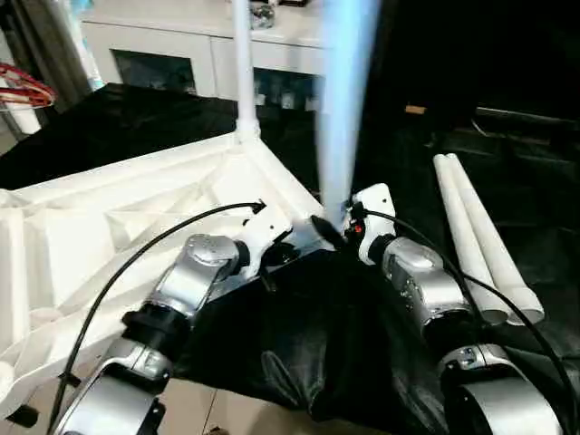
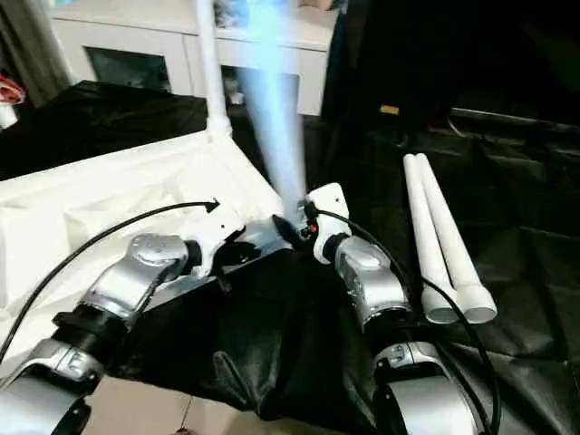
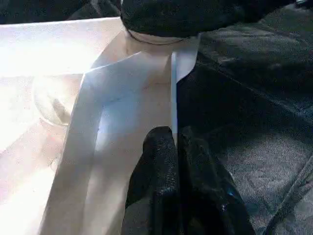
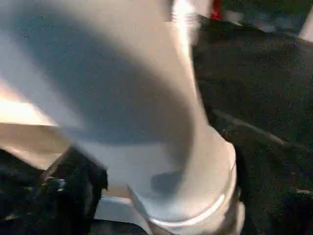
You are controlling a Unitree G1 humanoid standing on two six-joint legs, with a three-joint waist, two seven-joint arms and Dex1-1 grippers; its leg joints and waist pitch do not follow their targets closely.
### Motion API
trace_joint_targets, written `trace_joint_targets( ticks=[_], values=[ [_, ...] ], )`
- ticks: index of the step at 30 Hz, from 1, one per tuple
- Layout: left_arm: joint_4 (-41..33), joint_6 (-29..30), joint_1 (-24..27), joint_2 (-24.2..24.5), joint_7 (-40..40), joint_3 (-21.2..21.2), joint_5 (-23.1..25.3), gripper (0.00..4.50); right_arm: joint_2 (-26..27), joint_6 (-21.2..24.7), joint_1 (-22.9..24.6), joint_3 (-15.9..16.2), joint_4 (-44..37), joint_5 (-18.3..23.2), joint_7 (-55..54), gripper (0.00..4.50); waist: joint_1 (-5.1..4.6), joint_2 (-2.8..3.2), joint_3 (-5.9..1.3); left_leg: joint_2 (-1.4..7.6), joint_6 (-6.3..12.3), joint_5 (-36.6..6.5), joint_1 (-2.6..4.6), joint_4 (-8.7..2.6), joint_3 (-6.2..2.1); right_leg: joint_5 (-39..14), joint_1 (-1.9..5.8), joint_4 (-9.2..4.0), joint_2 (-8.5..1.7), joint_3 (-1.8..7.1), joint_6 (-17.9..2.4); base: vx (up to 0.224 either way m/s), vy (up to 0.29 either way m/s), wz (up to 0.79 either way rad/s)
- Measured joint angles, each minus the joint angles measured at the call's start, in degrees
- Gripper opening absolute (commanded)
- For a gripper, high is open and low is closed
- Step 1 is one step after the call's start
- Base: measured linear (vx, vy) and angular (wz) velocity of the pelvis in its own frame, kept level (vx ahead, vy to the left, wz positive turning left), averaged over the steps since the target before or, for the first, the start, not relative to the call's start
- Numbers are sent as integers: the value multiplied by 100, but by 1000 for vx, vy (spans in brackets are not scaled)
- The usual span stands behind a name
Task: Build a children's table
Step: Insert table leg to table base
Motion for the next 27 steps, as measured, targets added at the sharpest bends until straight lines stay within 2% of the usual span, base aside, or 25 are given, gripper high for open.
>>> trace_joint_targets(
  ticks=[4,7,8,14,16,18,20,27],
  values=[
    [-376,-154,266,339,-649,-26,-94,0,-371,77,209,266,-378,120,1022,389,-6,0,0,0,0,0,-3,-4,-2,-6,-2,-2,0,-2,10,0,0,0],
    [-532,-187,338,461,-951,-112,-166,0,-465,168,237,321,-414,153,1396,389,-4,0,0,0,0,0,-10,-4,0,-7,-6,-6,0,-1,11,0,0,0],
    [-573,-210,358,479,-994,-126,-168,0,-466,186,241,322,-406,152,1441,373,2,0,0,0,0,0,-13,-4,0,-7,-8,-6,0,-1,10,0,0,0],
    [-704,-245,438,570,-1171,-137,-204,0,-458,243,245,292,-321,171,1485,330,2,-1,1,0,0,0,-25,-4,3,-7,-23,-5,0,0,10,0,0,0],
    [-758,-245,471,607,-1218,-135,-210,0,-424,323,287,213,-327,273,1492,308,5,-1,1,1,0,0,-26,-4,3,-7,-25,-5,0,-1,10,0,0,0],
    [-790,-254,494,650,-1261,-135,-229,0,-418,371,355,171,-355,393,1522,308,6,-1,1,1,0,0,-29,-5,3,-7,-28,-6,0,-1,10,0,0,0],
    [-790,-261,495,677,-1294,-135,-229,0,-421,382,414,108,-387,429,1553,283,9,-1,1,1,0,0,-30,-5,4,-7,-28,-6,0,0,10,0,0,0],
    [-798,-293,511,702,-1366,-142,-228,0,-436,365,616,8,-485,583,1613,276,34,-1,1,1,0,0,-29,-5,5,-7,-27,-5,0,0,10,0,0,0]
  ],
)
